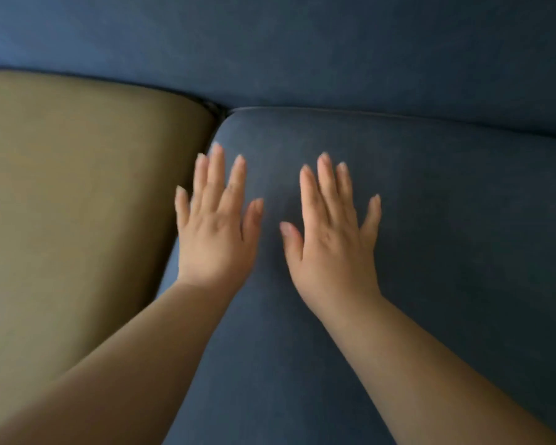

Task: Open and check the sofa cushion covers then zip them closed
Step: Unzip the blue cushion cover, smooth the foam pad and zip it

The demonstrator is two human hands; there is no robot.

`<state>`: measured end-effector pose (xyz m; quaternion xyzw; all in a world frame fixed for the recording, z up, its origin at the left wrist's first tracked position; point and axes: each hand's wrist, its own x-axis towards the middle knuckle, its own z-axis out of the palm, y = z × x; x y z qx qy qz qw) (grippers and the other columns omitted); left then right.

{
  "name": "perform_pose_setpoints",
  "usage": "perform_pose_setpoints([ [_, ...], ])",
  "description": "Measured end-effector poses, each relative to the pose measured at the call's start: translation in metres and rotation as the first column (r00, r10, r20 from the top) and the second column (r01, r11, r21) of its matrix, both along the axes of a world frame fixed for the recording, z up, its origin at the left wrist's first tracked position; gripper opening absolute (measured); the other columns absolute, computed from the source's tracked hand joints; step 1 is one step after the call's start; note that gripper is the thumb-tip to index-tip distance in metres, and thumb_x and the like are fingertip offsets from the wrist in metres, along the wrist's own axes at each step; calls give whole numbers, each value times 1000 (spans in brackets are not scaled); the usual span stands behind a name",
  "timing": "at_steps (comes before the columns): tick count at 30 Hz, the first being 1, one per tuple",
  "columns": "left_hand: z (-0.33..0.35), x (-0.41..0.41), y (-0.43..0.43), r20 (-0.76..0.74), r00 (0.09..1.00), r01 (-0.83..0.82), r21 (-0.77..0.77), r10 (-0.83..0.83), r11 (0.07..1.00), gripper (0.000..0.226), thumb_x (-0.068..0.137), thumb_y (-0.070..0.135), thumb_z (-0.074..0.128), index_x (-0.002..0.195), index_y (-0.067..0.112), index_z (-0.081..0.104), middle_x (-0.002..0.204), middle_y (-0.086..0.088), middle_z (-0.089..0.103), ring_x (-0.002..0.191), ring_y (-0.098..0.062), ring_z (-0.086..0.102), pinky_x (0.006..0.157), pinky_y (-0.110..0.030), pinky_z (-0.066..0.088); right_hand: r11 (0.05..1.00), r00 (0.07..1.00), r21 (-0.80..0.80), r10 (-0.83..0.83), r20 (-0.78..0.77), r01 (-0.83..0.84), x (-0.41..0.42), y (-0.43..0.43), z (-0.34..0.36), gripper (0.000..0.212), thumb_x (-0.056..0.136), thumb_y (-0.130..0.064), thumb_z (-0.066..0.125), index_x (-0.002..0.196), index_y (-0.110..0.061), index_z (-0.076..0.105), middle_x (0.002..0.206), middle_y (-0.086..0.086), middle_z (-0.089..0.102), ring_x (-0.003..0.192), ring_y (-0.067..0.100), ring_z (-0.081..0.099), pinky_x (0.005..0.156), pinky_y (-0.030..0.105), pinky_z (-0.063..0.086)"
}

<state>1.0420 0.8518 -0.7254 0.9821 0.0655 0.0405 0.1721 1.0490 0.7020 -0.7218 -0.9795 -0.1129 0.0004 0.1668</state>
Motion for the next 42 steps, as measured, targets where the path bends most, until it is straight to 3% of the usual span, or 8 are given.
perform_pose_setpoints([
  [6, -49, -23, 22, -328, 944, -24, 60, 43, 998, 72, 83, 56, -4, 151, 34, -10, 159, 7, -17, 146, -12, -17, 119, -46, -1, 971, 986, -206, 89, -142, -118, -22, 28, -51, 66, 93, -45, 29, 152, -16, 31, 161, 4, 22, 148, 23, 20, 114, 61, 12],
  [12, -55, -23, 23, -305, 952, -23, 17, 27, 1000, 64, 85, 54, -6, 144, 37, -22, 157, 8, -25, 142, -10, -29, 118, -43, -9, 967, 993, -236, 84, -84, -102, -20, 31, -59, 65, 94, -45, 27, 153, -17, 28, 162, 4, 20, 149, 24, 20, 114, 59, 11],
  [25, -33, -22, 23, -341, 939, -39, 15, 42, 999, 59, 99, 49, 21, 153, 32, 3, 161, 6, -12, 146, -12, -14, 119, -46, -3, 961, 986, -247, 88, -142, -122, -16, 34, -42, 64, 96, -46, 25, 155, -21, 20, 164, 1, 10, 151, 21, 8, 115, 58, 4],
  [27, -9, -34, 20, -255, 967, -15, 12, 18, 1000, 59, 100, 49, 18, 154, 29, 7, 161, 5, -12, 146, -12, -17, 118, -46, -6, 980, 984, -157, 97, -151, -121, -19, 31, -22, 65, 99, -41, 35, 156, -21, 10, 165, 0, -3, 151, 21, -3, 115, 61, 0],
  [30, 16, -68, 3, -33, 999, 33, -33, -34, 999, 61, 98, 50, 8, 153, 27, 4, 159, 8, -15, 145, -12, -20, 116, -44, -11, 999, 996, 26, 42, 79, -44, -47, 14, 0, 67, 96, -29, 41, 155, -16, 14, 164, 6, 5, 151, 26, 5, 114, 62, 3],
  [35, -21, -101, -15, -335, 936, 152, 115, -106, 982, 71, 88, 56, 0, 153, 30, 0, 155, 9, -23, 139, -7, -26, 118, -50, -3, 975, 987, -183, 106, -123, -128, -94, -19, -33, 63, 96, -42, 35, 151, -11, 33, 162, 7, 21, 148, 26, 20, 113, 64, 22],
  [40, -7, -91, -39, -128, 978, 171, 62, -162, 983, 62, 95, 50, 6, 152, 29, 2, 155, 9, -20, 144, -11, -22, 117, -45, -11, 999, 994, -47, 11, 106, -6, -80, -35, -9, 64, 94, -35, 32, 154, -12, 22, 163, 6, 10, 150, 26, 10, 115, 60, 6],
  [42, -15, -94, -48, -215, 961, 198, 92, -174, 976, 63, 93, 52, 5, 152, 32, 0, 156, 10, -20, 143, -10, -23, 118, -46, -9, 995, 999, -100, -5, 44, 9, -88, -52, -20, 65, 95, -39, 28, 153, -12, 27, 163, 4, 10, 150, 24, 14, 115, 60, 11],
])
